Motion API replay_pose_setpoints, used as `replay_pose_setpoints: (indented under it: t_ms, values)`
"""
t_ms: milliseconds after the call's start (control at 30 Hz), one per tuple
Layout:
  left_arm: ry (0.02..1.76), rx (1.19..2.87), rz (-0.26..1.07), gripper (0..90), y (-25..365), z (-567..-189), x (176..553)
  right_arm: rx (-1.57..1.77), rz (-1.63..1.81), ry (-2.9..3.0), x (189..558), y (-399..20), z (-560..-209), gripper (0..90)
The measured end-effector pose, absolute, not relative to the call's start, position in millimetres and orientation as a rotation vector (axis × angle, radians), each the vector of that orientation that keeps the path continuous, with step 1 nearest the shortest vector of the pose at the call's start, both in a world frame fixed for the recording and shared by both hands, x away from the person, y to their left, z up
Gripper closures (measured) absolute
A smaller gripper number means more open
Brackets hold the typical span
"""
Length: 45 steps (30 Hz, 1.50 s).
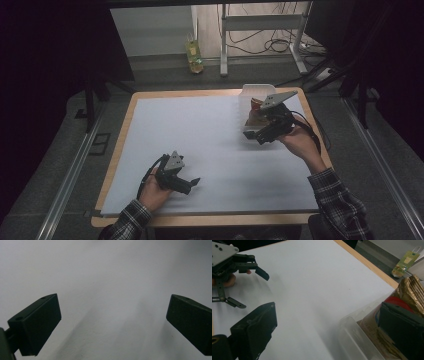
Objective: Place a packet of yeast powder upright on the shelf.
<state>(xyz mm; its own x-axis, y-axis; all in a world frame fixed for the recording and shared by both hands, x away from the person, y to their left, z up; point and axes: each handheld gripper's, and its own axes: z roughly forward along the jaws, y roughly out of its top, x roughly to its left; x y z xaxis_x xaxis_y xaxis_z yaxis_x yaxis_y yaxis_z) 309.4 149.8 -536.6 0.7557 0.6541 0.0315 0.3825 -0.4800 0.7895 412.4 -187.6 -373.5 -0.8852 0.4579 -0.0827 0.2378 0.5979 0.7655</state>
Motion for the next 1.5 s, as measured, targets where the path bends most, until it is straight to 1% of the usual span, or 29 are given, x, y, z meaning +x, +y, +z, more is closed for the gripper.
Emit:
replay_pose_setpoints:
  t_ms: [867, 1500]
  values:
    - [0.773, 2.116, 0.423, 0.0, 149.7, -536.0, 309.0, 0.569, 1.206, 2.481, 384.0, -207.7, -391.6, 2.2]
    - [0.769, 2.103, 0.411, 0.0, 150.2, -535.5, 309.0, 0.656, 1.250, 2.447, 375.7, -220.9, -398.5, 1.7]
